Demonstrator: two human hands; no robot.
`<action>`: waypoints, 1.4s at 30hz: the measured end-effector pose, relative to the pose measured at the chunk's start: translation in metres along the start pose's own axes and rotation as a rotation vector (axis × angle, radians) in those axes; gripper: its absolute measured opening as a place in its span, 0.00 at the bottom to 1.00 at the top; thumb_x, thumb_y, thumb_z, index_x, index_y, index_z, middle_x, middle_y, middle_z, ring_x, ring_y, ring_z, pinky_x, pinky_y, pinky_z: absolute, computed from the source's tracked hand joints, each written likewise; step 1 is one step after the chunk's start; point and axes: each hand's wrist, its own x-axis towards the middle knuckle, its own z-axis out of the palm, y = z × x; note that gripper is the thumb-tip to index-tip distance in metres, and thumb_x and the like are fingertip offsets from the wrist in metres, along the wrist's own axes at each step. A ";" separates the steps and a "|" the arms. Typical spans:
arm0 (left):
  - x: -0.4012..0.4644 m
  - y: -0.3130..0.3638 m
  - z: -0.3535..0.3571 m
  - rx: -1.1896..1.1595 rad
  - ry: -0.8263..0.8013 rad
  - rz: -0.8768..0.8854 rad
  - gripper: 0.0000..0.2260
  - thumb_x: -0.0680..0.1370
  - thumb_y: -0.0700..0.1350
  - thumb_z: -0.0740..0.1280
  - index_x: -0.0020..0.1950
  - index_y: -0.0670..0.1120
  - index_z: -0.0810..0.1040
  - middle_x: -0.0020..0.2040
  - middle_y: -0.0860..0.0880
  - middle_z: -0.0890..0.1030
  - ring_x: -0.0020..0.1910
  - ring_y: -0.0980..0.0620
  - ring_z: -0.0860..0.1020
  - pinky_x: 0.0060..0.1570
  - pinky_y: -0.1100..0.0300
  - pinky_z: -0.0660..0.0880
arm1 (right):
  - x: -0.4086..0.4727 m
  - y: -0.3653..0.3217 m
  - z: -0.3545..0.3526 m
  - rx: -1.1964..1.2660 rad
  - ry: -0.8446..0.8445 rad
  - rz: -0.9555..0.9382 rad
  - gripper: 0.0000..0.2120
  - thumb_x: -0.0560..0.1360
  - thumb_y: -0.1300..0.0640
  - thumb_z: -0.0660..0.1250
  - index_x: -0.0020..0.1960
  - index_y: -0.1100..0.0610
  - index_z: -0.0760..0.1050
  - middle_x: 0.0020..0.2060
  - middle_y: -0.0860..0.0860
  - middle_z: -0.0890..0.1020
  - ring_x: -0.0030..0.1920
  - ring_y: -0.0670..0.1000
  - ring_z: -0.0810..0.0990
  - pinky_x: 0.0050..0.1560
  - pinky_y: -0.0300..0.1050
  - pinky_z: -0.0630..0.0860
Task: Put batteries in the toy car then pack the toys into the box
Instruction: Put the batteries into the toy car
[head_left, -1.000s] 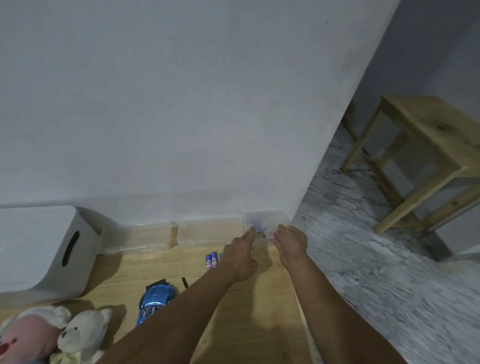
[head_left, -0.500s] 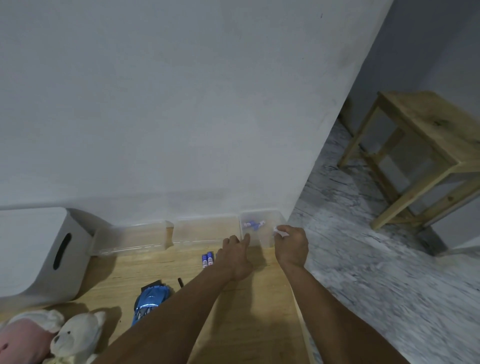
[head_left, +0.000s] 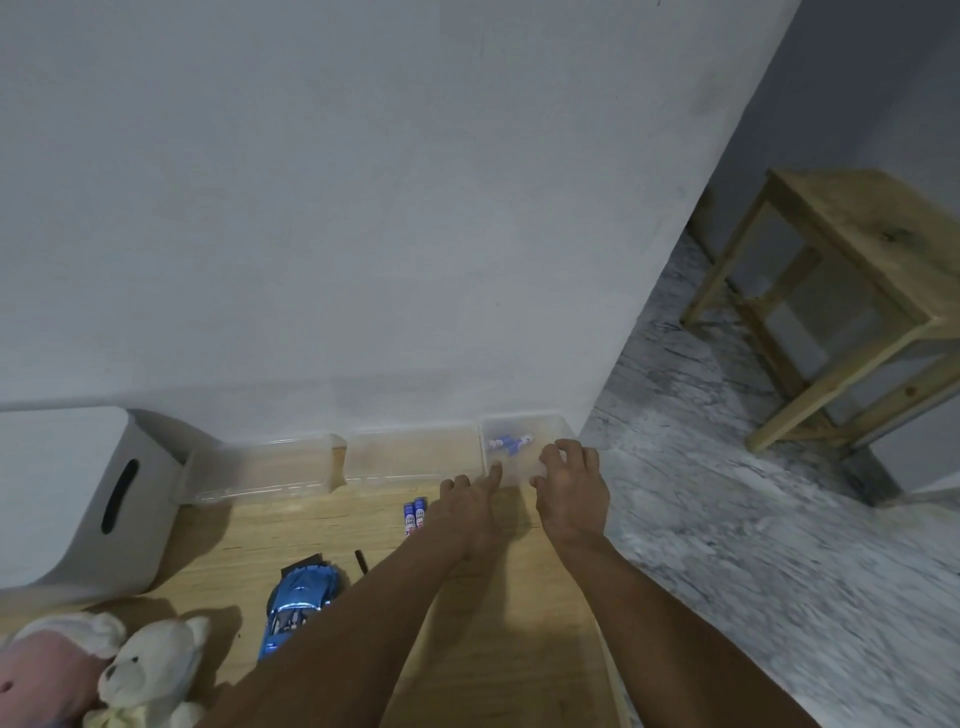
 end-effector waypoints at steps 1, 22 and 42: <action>0.000 -0.001 0.000 -0.002 -0.003 -0.004 0.40 0.77 0.48 0.68 0.80 0.54 0.45 0.69 0.39 0.68 0.69 0.40 0.64 0.65 0.46 0.70 | 0.001 -0.001 0.001 -0.010 0.004 0.000 0.20 0.54 0.57 0.84 0.42 0.56 0.81 0.46 0.54 0.82 0.45 0.57 0.79 0.26 0.45 0.76; -0.088 -0.104 0.015 -0.205 0.535 -0.321 0.17 0.76 0.44 0.65 0.66 0.46 0.75 0.62 0.47 0.76 0.63 0.49 0.72 0.60 0.56 0.73 | -0.053 -0.093 0.008 0.416 -0.106 -0.106 0.08 0.67 0.64 0.71 0.44 0.56 0.78 0.44 0.54 0.78 0.43 0.59 0.79 0.39 0.48 0.75; -0.146 -0.146 0.039 -0.371 0.333 -0.621 0.30 0.71 0.51 0.73 0.67 0.44 0.64 0.62 0.45 0.69 0.61 0.45 0.74 0.56 0.54 0.75 | -0.076 -0.148 0.007 0.039 -0.437 -0.095 0.11 0.78 0.57 0.62 0.58 0.54 0.77 0.60 0.51 0.77 0.59 0.52 0.75 0.51 0.44 0.73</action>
